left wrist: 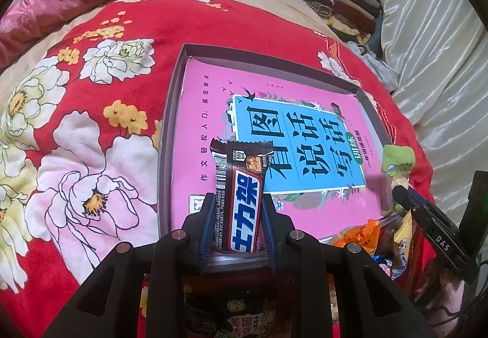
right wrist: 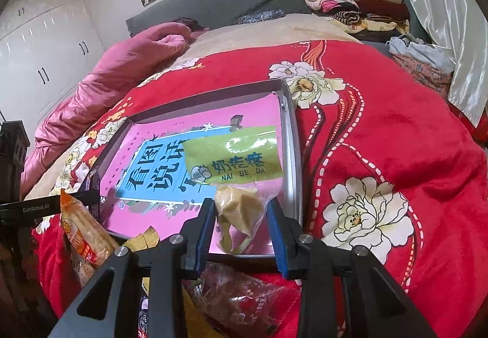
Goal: Organize snacks
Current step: 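Lift both held snacks and carry them over the tray onto the pink book, then lower the chocolate bar into the tray and open the left gripper while the right releases the candy bag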
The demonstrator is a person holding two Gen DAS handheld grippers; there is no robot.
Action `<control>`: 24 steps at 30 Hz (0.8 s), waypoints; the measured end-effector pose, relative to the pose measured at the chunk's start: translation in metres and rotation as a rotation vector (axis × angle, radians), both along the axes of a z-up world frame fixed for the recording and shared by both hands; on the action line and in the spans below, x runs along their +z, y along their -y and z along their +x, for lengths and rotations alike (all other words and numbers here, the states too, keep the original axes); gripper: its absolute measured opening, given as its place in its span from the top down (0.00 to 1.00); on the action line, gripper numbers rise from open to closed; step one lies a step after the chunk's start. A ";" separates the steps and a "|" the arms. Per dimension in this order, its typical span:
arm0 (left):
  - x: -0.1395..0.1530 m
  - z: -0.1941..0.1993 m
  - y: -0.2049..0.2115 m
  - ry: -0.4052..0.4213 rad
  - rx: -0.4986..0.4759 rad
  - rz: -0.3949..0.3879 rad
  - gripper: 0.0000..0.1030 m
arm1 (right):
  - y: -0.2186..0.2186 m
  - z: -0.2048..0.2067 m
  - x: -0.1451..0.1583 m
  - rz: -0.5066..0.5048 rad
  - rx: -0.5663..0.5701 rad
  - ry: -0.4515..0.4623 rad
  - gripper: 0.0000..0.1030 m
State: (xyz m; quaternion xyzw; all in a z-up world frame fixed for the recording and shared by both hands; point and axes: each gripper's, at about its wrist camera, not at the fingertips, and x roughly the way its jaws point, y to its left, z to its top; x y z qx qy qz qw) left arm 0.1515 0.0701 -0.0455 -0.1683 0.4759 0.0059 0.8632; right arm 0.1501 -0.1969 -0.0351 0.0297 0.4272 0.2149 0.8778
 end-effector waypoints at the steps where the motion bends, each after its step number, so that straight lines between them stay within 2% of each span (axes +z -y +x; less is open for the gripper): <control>1: 0.000 0.000 0.000 0.001 0.001 -0.001 0.71 | 0.000 0.000 0.000 0.001 -0.001 0.001 0.66; 24: 0.002 -0.001 -0.005 0.015 0.013 -0.014 0.70 | 0.012 0.000 0.003 0.047 -0.046 -0.003 0.64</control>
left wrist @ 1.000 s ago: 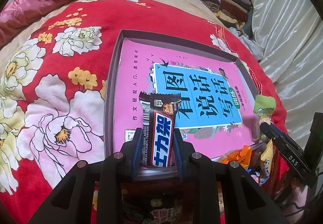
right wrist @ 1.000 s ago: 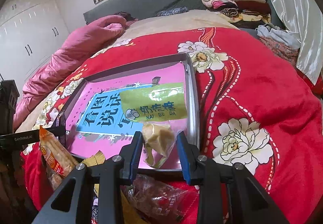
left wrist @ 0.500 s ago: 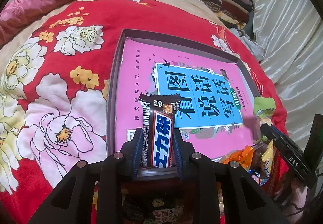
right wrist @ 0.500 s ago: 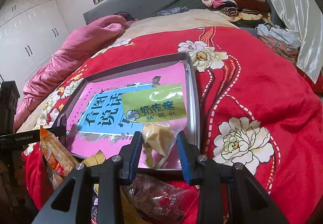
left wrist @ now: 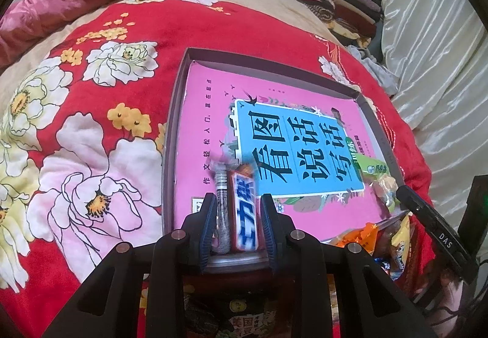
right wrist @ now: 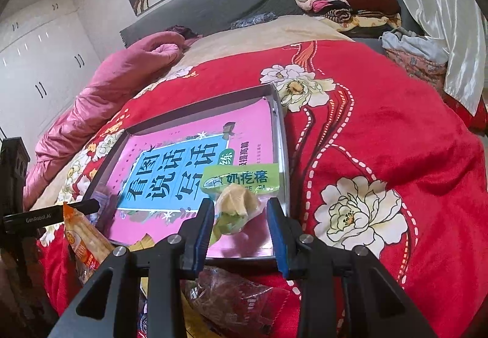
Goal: Organize snacks
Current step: 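Lower the chocolate bar into the tray and open the left gripper while the right releases the candy bag, then withdraw both open grippers from the tray back toward the snack pile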
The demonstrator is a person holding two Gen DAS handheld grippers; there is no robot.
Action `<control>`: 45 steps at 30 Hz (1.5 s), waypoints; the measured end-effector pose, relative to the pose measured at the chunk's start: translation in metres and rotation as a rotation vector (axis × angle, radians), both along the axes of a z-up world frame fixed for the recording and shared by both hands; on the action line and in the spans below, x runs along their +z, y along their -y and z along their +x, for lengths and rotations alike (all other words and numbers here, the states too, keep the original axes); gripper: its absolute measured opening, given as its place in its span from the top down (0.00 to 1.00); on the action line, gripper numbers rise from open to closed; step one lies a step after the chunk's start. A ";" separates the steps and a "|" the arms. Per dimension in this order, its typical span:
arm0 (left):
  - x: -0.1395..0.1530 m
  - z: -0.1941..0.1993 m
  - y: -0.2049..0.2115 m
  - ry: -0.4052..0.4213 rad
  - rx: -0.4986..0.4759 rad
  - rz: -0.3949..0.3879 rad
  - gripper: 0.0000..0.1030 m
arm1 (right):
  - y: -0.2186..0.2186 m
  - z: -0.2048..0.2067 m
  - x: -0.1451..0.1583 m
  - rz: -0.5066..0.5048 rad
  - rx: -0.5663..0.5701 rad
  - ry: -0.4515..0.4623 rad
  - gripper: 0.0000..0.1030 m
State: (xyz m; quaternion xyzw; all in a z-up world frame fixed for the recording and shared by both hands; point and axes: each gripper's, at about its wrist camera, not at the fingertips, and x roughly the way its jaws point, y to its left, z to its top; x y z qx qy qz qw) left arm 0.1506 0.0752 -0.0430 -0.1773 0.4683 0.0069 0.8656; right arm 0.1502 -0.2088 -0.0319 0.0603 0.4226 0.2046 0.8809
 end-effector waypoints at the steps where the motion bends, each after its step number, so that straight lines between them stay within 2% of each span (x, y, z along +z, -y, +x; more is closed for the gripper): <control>1: 0.001 0.000 0.000 0.002 0.000 0.001 0.70 | 0.001 0.000 0.000 0.002 -0.003 0.000 0.63; 7: 0.002 -0.001 -0.001 0.004 0.002 0.003 0.67 | 0.002 0.000 0.002 0.006 -0.001 0.005 0.59; 15: 0.012 -0.004 -0.001 0.032 0.011 0.004 0.49 | 0.000 -0.002 0.007 0.017 0.004 0.023 0.51; 29: 0.024 -0.010 -0.007 0.060 0.032 0.005 0.28 | -0.007 -0.009 0.017 -0.027 0.022 0.085 0.39; 36: 0.032 -0.013 -0.004 0.083 0.020 0.054 0.24 | -0.007 -0.011 0.021 -0.022 0.025 0.107 0.35; 45: 0.042 -0.020 -0.004 0.108 0.012 0.056 0.23 | -0.003 -0.016 0.031 -0.011 0.021 0.146 0.29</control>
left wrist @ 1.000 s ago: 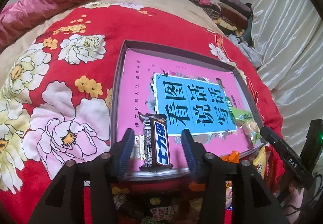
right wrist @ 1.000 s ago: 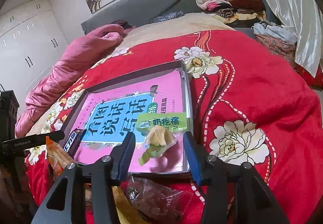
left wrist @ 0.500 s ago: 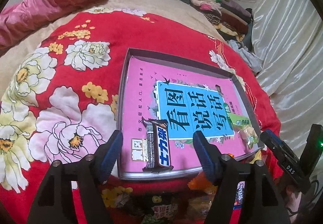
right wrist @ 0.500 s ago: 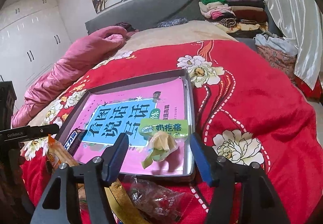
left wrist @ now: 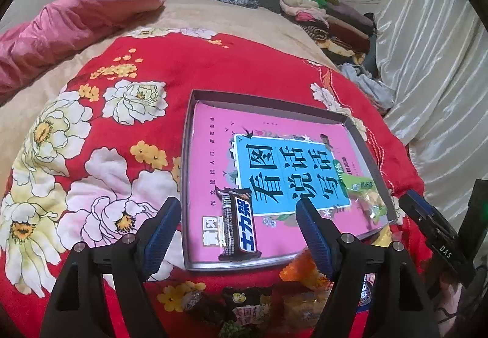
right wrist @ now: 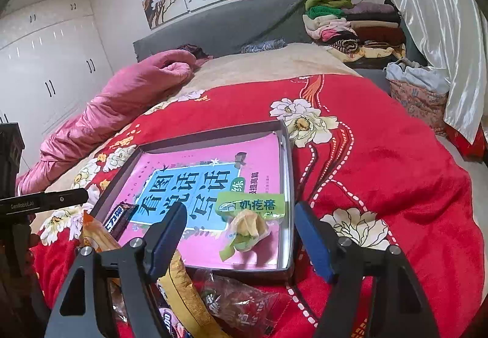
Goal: Organize snacks
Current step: 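Withdraw both open grippers from the tray back toward the snack pile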
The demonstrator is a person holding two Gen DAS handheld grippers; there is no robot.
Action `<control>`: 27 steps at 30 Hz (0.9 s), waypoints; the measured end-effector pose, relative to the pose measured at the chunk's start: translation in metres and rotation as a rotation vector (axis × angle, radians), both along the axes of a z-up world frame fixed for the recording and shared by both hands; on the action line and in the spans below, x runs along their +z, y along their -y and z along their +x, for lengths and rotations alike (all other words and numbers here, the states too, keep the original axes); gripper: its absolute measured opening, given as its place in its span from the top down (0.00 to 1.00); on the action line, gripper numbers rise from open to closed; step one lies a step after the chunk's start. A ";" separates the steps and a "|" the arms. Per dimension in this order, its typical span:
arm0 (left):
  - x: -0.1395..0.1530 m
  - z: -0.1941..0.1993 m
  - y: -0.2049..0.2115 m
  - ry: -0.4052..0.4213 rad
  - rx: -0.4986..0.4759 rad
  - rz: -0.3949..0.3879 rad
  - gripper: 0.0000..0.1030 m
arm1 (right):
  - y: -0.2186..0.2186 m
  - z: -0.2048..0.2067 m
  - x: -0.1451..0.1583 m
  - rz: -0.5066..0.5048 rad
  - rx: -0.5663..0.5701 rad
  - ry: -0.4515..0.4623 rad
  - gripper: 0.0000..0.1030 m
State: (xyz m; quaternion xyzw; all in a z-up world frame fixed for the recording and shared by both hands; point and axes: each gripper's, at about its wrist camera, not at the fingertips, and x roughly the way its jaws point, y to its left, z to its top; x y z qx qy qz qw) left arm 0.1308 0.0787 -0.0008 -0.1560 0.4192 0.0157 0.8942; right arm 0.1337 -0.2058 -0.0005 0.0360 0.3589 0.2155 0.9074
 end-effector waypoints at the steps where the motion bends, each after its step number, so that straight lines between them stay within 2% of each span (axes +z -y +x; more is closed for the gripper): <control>1: 0.001 -0.001 0.000 0.001 -0.003 0.000 0.23 | 0.000 -0.001 0.001 0.001 -0.001 0.005 0.28; 18: 0.014 -0.016 0.000 0.031 -0.005 -0.026 0.23 | 0.004 -0.017 0.023 0.037 0.033 0.093 0.22; 27: 0.028 -0.026 0.004 0.058 -0.024 -0.037 0.23 | 0.001 -0.029 0.029 0.023 0.054 0.113 0.20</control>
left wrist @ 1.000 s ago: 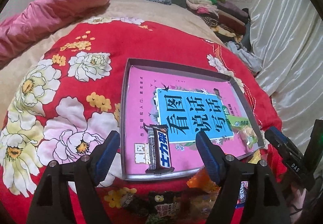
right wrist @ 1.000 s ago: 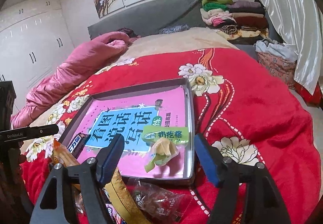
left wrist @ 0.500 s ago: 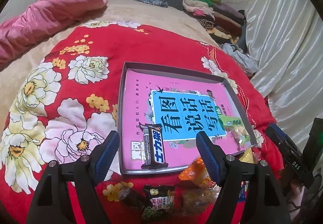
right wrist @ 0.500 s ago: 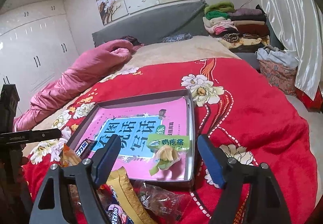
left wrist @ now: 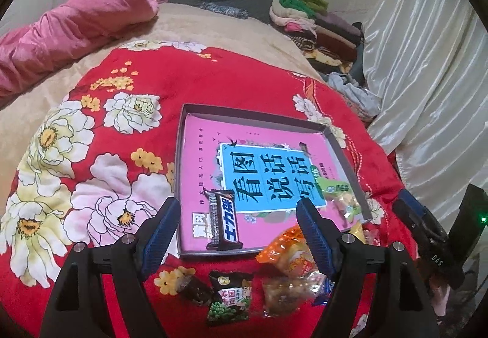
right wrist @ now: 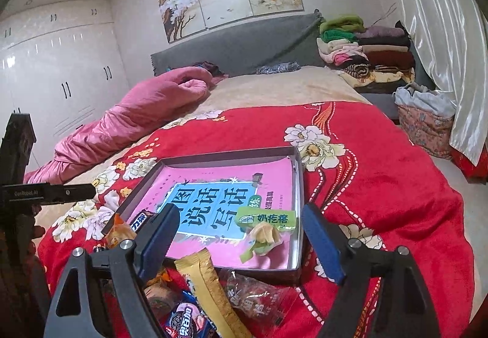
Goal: Organize snacks
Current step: 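Withdraw both open grippers from the tray back toward the snack pile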
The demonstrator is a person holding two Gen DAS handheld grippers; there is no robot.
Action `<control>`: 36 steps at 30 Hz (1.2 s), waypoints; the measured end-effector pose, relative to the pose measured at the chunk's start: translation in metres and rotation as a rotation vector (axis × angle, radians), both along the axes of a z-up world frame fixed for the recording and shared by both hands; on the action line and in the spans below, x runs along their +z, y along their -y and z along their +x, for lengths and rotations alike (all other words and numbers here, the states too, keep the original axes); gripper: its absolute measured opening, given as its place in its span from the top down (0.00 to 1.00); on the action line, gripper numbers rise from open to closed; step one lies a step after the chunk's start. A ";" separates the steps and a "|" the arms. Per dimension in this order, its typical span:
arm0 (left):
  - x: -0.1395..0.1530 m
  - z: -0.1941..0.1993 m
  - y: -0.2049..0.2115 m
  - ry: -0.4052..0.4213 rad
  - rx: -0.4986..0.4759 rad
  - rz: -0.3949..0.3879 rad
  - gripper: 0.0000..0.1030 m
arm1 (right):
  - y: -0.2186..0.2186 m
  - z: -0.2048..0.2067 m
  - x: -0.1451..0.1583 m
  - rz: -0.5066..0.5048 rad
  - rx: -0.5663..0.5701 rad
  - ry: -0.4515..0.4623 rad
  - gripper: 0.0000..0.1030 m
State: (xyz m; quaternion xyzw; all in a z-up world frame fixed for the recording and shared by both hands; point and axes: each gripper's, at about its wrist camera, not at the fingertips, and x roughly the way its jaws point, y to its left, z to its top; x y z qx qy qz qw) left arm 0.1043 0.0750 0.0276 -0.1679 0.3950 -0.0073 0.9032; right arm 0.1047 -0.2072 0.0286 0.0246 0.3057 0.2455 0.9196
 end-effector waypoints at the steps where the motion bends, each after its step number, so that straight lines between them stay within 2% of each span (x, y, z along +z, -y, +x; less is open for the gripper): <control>1: 0.001 -0.001 0.001 0.000 -0.002 0.001 0.23 | 0.000 -0.001 0.000 -0.001 0.002 0.001 0.20; 16: 0.001 -0.012 0.007 -0.015 -0.031 -0.025 0.23 | -0.002 -0.017 0.002 -0.019 0.019 -0.007 0.20; 22: -0.003 -0.019 0.012 -0.029 -0.052 -0.047 0.23 | -0.008 -0.028 0.000 -0.051 0.035 -0.015 0.20; 36: -0.014 -0.026 0.030 -0.072 -0.107 -0.035 0.23 | -0.017 -0.044 -0.005 -0.144 0.070 -0.038 0.20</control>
